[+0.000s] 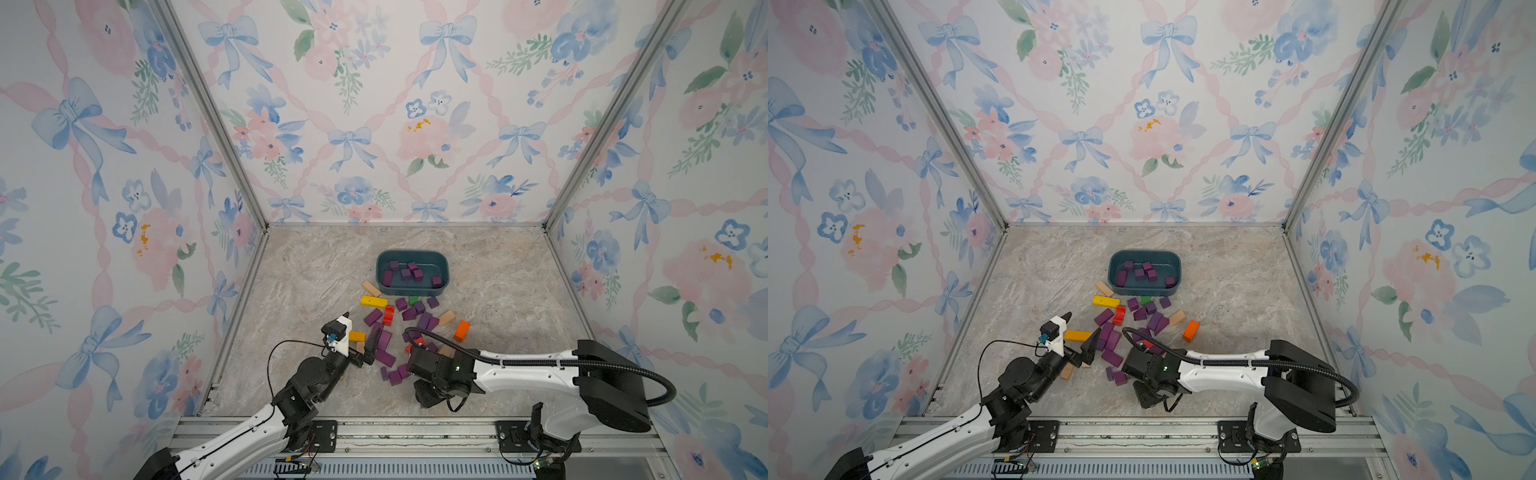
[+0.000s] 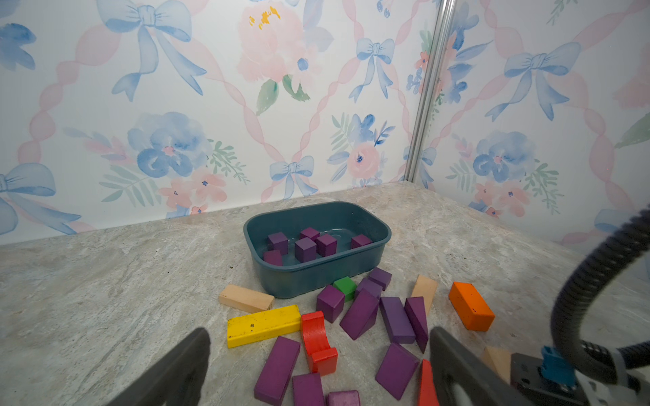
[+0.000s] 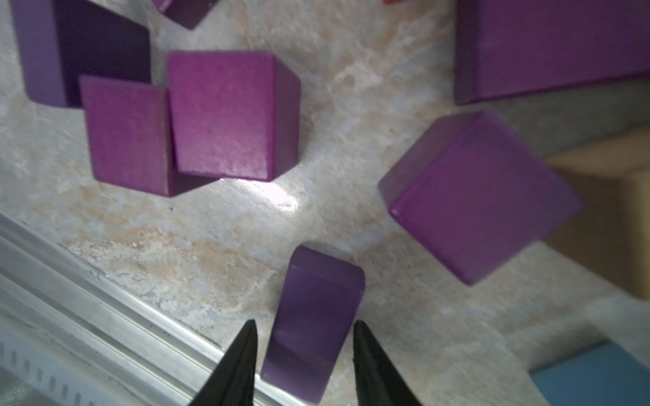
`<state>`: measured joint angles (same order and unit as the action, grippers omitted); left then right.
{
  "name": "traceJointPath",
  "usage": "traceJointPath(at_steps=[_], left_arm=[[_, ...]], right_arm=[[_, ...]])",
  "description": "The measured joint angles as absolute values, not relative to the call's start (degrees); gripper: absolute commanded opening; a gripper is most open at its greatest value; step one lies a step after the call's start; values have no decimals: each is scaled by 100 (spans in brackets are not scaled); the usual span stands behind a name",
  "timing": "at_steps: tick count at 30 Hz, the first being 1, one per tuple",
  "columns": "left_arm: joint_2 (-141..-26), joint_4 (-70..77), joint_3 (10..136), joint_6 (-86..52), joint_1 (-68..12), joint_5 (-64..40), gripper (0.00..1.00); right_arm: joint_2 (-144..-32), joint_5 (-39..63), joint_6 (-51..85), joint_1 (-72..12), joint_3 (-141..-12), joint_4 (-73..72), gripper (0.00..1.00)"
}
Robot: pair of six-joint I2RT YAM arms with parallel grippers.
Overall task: Pick purple bricks into the storage bin
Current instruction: Pick up the building block from the center of the board.
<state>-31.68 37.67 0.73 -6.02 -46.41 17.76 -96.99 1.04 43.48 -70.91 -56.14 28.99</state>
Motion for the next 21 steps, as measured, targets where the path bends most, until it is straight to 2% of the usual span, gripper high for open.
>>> traceJointPath(at_steps=[4,9,21], left_arm=[[-3188,3767,73,-602,-4641,1778,98],[-3330,3765,73,-602,-4641,1778,98],[-3387,3767,73,-602,-4641,1822,98]], right_arm=[[-9769,148,4338,-7054,-5618,2899,39],[-9950,193,4272,-7011,-5771,2947,30],[-10073,235,4040,-6617,-6073,3072,30]])
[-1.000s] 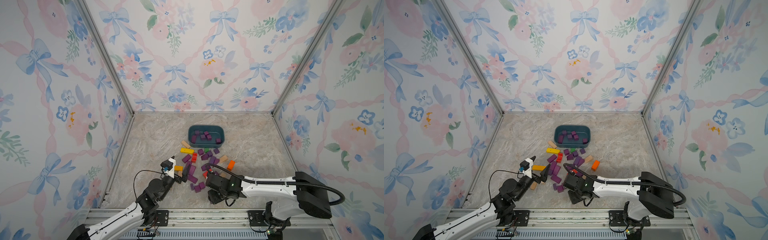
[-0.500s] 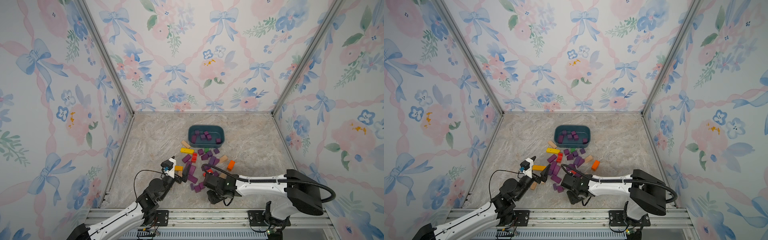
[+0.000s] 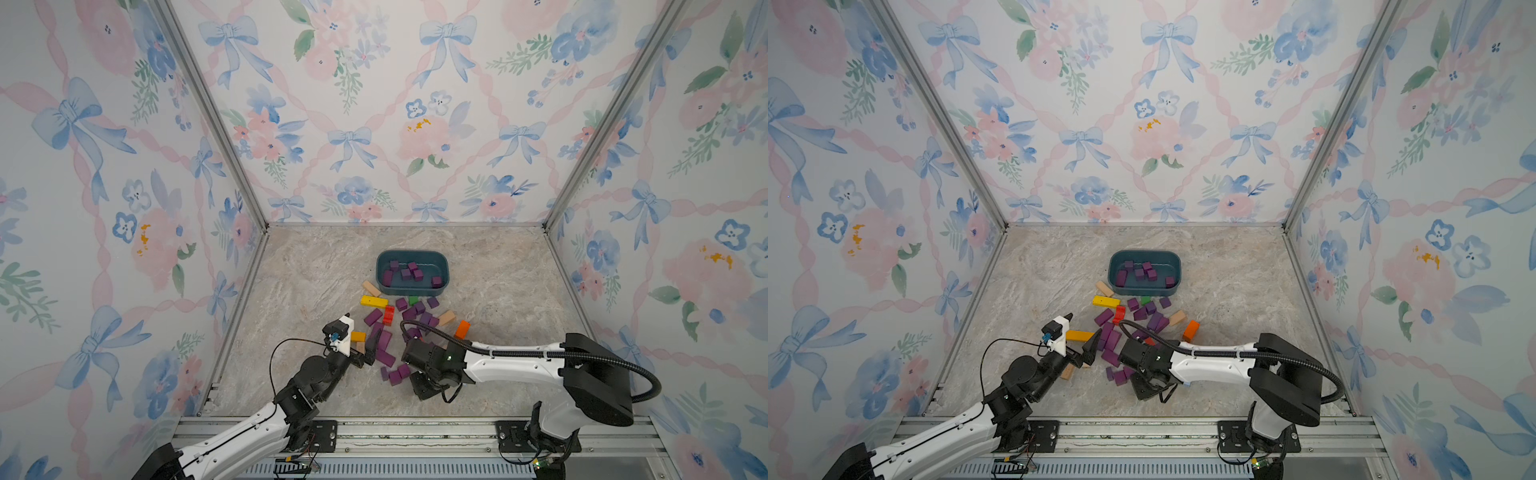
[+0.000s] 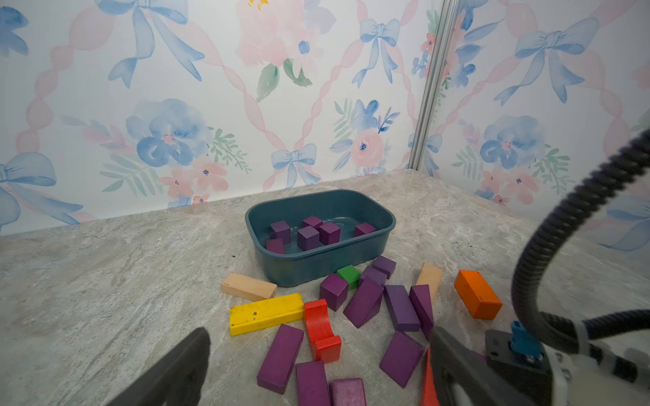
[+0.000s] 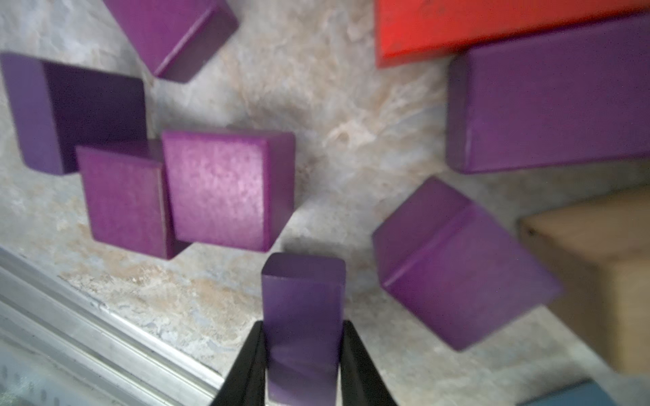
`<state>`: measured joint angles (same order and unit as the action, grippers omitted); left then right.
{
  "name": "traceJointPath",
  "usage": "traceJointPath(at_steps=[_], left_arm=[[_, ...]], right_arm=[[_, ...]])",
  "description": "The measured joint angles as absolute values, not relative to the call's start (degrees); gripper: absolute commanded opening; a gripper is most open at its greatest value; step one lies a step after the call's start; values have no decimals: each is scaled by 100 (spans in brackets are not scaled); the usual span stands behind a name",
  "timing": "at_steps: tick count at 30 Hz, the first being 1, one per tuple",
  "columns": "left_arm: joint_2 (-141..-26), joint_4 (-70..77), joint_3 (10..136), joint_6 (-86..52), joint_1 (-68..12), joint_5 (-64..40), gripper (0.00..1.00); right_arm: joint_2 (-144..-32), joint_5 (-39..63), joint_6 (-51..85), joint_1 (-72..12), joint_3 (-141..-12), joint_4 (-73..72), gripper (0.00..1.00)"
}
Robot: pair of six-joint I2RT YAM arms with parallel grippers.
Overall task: Pick purple bricks into the storage bin
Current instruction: Pick up the building block from the center of the board, then place the building block in the storage box.
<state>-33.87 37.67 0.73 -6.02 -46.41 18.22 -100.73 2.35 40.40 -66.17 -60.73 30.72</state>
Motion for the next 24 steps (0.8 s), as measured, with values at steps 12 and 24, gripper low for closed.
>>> traceJointPath(at_steps=[12,24], left_arm=[[-3634,3774,73,-604,-4641,1992,98],[-4088,3765,73,-624,-4630,2213,98]], right_arm=[[-9758,368,3197,-5033,-7284,3240,30],[-11404,672,2324,-3468,-9664,3297,29]])
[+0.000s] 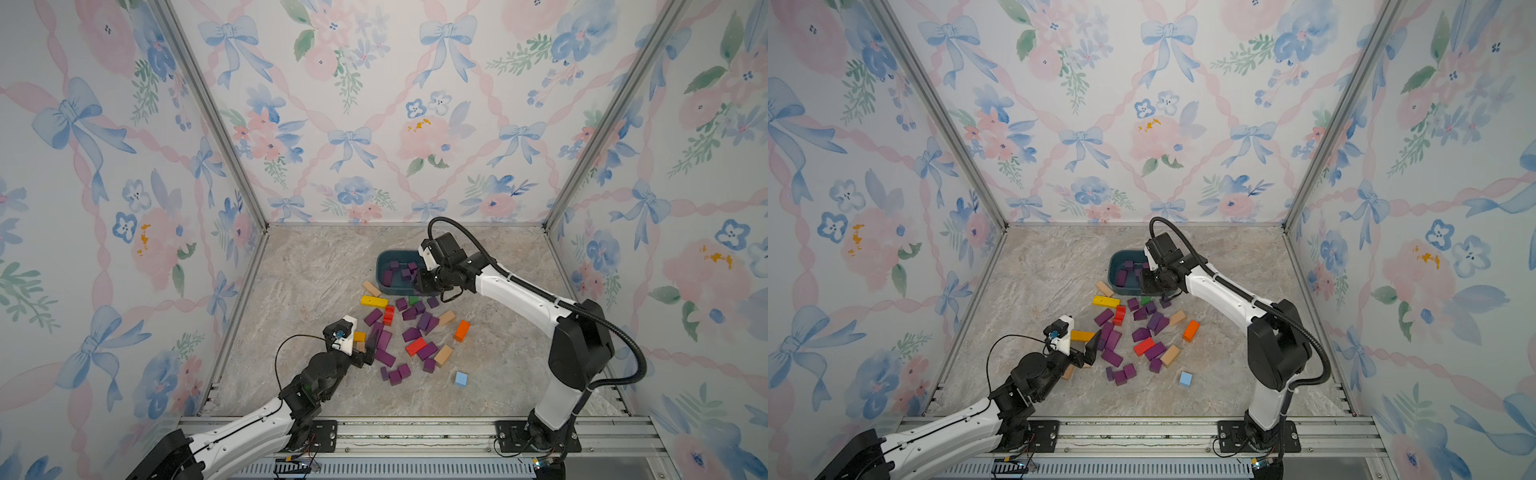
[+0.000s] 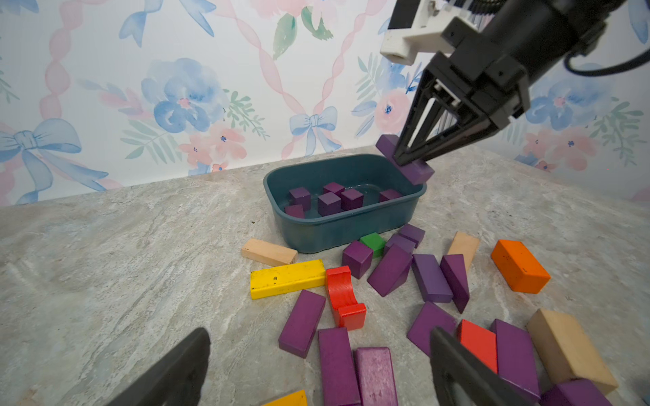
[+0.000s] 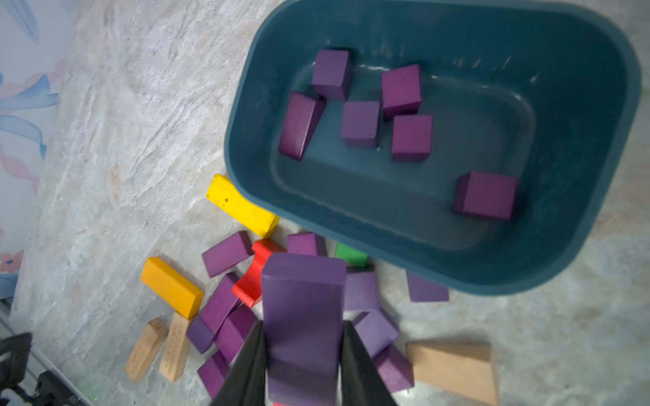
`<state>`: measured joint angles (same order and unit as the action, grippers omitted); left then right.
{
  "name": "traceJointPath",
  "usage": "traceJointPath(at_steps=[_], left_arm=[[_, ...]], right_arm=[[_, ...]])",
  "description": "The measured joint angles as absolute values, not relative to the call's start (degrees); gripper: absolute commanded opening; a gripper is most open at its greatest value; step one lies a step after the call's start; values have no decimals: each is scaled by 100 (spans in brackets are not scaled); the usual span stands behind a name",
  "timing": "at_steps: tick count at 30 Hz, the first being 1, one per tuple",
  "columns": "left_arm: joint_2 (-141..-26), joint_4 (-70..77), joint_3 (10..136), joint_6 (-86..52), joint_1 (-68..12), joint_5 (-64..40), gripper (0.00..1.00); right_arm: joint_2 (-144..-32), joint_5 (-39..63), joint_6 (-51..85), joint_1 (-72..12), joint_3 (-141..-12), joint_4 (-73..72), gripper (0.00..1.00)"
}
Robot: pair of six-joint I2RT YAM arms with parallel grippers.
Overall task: Pick purple bricks into the storage bin
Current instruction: Place the building block in the storage box.
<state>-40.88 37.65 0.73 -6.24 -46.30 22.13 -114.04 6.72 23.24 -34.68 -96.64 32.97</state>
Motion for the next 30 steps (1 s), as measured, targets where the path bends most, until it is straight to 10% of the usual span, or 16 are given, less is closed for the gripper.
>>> traceJointPath(at_steps=[6,10,17,30], left_arm=[[-4224,3763,75,-624,-4606,2322,98],[-4226,3763,75,-624,-4604,2340,98],[-4421,3763,139,-670,-4602,2427,98],[-5196,2923,1116,-1511,-4418,2534,98]], right_arm=[[-12407,711,2217,-3013,-10506,3439,33],[-12752,685,2093,-2764,-10860,3588,62],[-12693,515,1887,-2681,-10840,3647,75],[-9675,-89,1592,-3048,-8510,3367,84]])
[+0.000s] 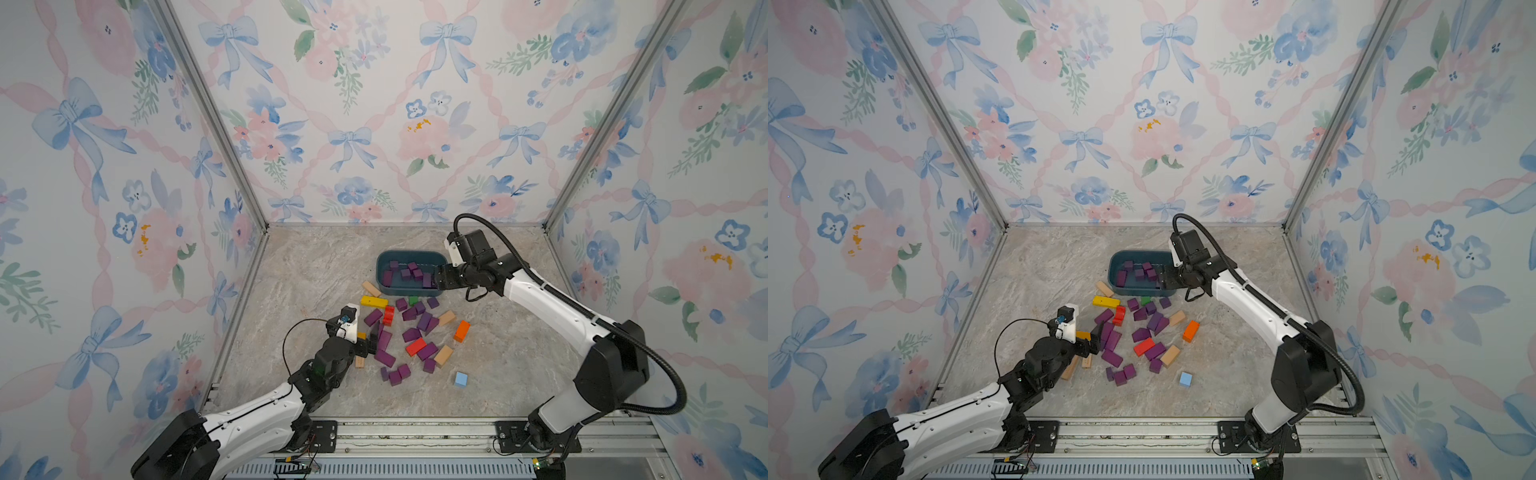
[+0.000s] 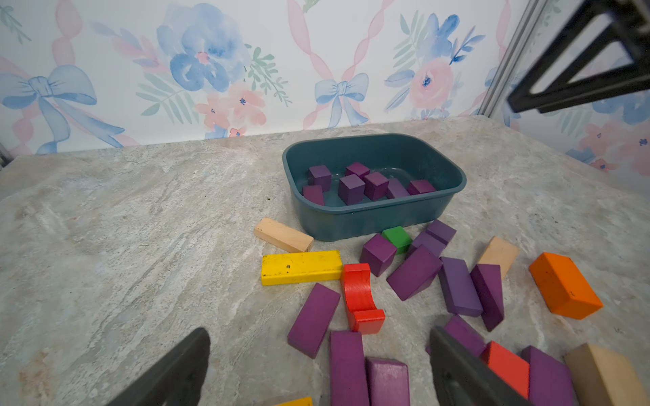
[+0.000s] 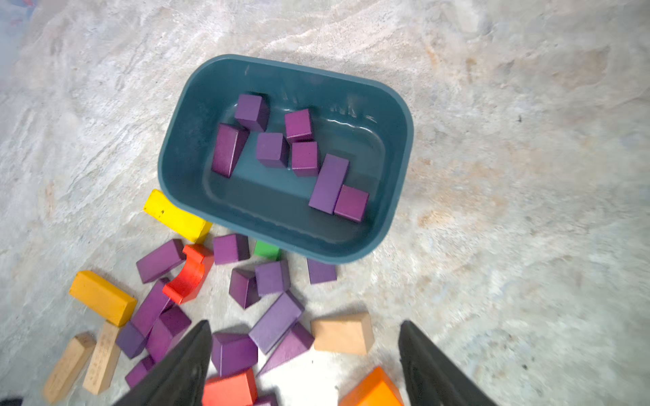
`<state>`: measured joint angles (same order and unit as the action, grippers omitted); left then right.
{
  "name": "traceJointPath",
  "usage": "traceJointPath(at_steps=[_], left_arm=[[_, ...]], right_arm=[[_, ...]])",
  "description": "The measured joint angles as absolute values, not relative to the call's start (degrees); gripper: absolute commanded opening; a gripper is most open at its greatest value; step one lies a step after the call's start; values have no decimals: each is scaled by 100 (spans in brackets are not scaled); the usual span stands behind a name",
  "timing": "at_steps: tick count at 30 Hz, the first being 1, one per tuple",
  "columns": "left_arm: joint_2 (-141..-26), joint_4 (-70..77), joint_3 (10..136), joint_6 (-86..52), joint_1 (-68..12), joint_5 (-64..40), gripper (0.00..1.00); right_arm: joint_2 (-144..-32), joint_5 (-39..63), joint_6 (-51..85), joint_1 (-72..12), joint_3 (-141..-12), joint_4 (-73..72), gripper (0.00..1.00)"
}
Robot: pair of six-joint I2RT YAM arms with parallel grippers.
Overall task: Pick purple bricks into the storage bin
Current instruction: Place the building block in the storage box, then pick up the building block from the center of the board.
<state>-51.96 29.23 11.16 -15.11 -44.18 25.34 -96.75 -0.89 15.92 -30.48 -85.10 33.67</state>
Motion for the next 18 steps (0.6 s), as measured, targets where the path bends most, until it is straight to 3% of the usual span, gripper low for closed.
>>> traceJointPath(at_steps=[3,5,18], left_arm=[[-5524,2265,1601,-1927,-4335,2491,98],[-5808,1837,1942,-2132,-4298,2405,98],[-7039,517,2893,-2545,-3909,1841,98]], right_arm=[[-9000,-86,1581,-3046,-7955,3264,88],[-8611,-43,1603,-3026,-7596,3186,97],[-7094,996,1756,-2335,-6243,2578,97]])
